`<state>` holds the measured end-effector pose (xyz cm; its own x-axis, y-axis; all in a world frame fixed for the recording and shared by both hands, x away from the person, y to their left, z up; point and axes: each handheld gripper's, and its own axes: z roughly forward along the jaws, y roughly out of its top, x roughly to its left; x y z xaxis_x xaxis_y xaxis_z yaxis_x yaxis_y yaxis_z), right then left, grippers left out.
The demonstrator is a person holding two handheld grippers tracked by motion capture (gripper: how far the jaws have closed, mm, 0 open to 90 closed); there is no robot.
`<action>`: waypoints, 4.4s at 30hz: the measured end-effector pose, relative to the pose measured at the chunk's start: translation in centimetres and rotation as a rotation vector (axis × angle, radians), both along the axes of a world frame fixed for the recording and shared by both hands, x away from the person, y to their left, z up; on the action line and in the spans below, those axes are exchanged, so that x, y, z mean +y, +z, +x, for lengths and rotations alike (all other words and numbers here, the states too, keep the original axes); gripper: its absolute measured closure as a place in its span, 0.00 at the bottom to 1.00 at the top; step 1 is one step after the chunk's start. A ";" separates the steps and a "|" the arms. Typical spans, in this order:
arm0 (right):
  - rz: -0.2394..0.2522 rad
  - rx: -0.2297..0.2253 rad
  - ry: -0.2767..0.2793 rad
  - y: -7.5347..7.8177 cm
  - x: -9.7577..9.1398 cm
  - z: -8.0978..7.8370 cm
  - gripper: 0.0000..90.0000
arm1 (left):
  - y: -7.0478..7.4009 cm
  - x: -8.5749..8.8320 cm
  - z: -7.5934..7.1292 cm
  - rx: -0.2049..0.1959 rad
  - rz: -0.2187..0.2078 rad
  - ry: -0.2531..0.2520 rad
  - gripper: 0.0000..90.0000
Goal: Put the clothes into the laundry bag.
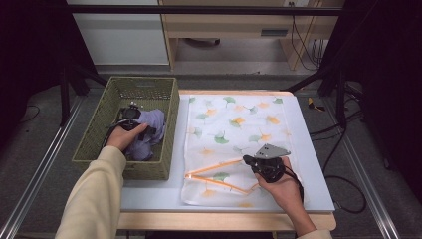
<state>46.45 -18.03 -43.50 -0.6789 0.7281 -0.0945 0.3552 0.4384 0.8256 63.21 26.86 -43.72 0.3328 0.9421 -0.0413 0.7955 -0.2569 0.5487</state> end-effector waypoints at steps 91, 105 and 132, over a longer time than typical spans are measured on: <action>0.092 0.065 0.020 -0.6 -0.9 0.4 0.99 | 14.8 -3.1 -14.4 -0.627 -0.020 -0.165 0.82; 0.146 0.083 0.042 -0.2 -1.5 1.2 0.99 | 16.3 -6.3 -16.9 -0.658 -0.058 -0.264 0.82; 0.187 0.114 0.048 0.3 -1.7 1.1 0.99 | 15.6 -11.4 -19.6 -0.640 -0.111 -0.412 0.82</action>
